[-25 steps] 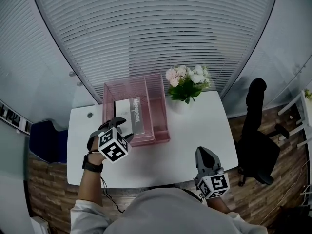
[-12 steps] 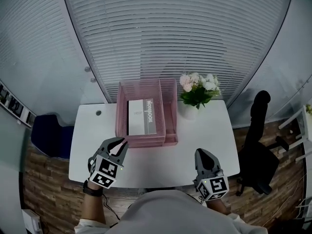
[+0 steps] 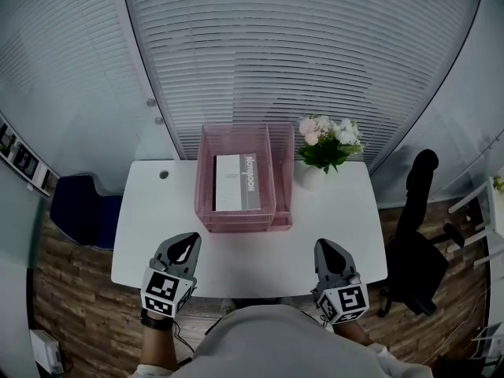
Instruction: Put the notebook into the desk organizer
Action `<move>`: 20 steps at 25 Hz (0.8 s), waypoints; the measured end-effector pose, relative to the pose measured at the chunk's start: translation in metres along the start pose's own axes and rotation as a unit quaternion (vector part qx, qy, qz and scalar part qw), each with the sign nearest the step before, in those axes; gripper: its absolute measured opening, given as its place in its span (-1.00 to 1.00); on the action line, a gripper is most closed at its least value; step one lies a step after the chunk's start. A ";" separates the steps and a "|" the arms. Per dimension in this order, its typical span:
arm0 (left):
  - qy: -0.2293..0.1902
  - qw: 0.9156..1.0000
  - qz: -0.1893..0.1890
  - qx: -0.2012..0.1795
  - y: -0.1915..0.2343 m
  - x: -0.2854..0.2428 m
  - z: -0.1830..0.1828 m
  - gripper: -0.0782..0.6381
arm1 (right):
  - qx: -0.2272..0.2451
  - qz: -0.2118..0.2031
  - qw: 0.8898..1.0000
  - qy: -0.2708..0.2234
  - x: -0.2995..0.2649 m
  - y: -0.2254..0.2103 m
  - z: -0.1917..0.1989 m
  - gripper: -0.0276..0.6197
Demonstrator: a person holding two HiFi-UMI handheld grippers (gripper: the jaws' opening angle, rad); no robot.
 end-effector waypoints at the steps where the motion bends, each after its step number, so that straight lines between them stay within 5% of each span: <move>1: -0.004 1.000 -0.002 0.005 -0.001 0.002 0.001 -0.76 | 0.002 -0.001 1.000 0.000 0.001 0.002 -0.001 -0.88; 20: -0.021 0.999 0.009 0.024 -0.015 0.012 0.003 -0.76 | 0.008 -0.006 1.000 0.001 0.006 0.020 -0.004 -0.88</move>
Point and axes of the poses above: the fingertips, and each gripper's own axes: x backward along the fingers, y to its left, z out of its underside, the point moved 2 cm from there along x, backward along the fingers, and after that the axes turned 11 degrees about -y, right-handed, at the moved point
